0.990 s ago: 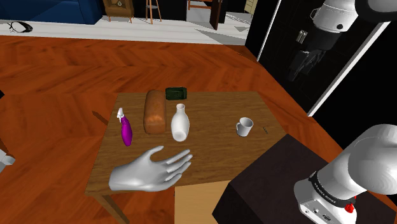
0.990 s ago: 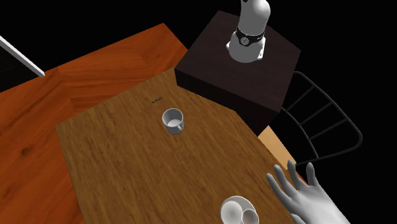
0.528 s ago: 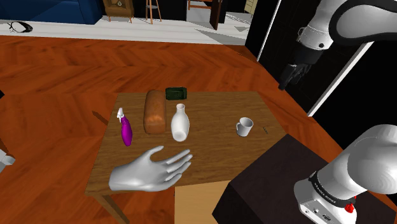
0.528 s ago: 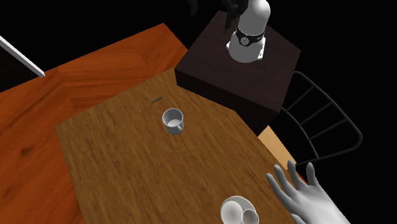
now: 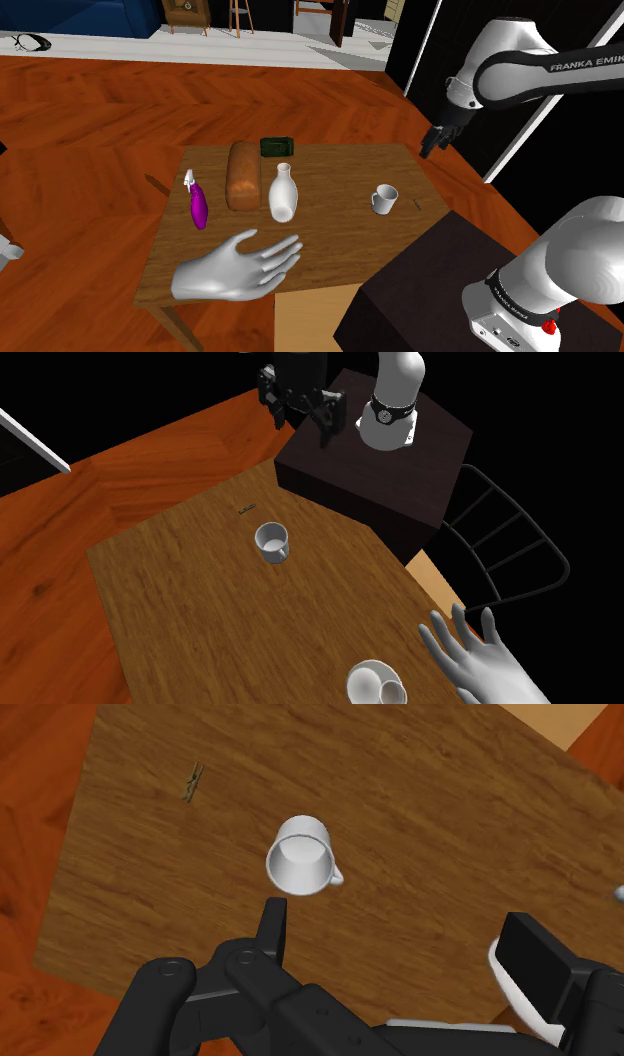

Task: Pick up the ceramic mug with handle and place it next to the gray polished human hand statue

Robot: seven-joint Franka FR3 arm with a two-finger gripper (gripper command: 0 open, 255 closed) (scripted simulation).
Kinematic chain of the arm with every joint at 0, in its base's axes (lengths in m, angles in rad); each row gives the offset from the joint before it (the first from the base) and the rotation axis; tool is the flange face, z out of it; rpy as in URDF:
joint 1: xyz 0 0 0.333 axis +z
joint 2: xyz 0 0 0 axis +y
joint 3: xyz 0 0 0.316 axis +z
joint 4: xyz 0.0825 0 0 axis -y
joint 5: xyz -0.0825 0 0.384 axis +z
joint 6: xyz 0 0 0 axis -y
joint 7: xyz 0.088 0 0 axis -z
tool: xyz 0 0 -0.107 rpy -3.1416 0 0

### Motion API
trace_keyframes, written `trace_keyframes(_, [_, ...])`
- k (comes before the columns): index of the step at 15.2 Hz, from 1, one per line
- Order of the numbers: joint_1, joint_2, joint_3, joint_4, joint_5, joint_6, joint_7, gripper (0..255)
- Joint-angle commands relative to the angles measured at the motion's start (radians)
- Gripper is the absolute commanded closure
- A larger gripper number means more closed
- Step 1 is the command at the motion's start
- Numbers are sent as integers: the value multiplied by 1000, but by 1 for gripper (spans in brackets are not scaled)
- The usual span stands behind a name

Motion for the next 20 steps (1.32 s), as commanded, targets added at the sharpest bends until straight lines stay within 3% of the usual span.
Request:
trace_keyframes(1, [-1,65,-29,-15,-1,83,-26,0])
trace_keyframes(6, [14,261,-101,-17,32,279,-104,0])
trace_keyframes(10, [45,441,-157,10,120,423,-205,0])
trace_keyframes(15, [66,686,-177,86,359,560,-418,0])
trace_keyframes(20, [-30,921,-71,207,602,637,-633,0])
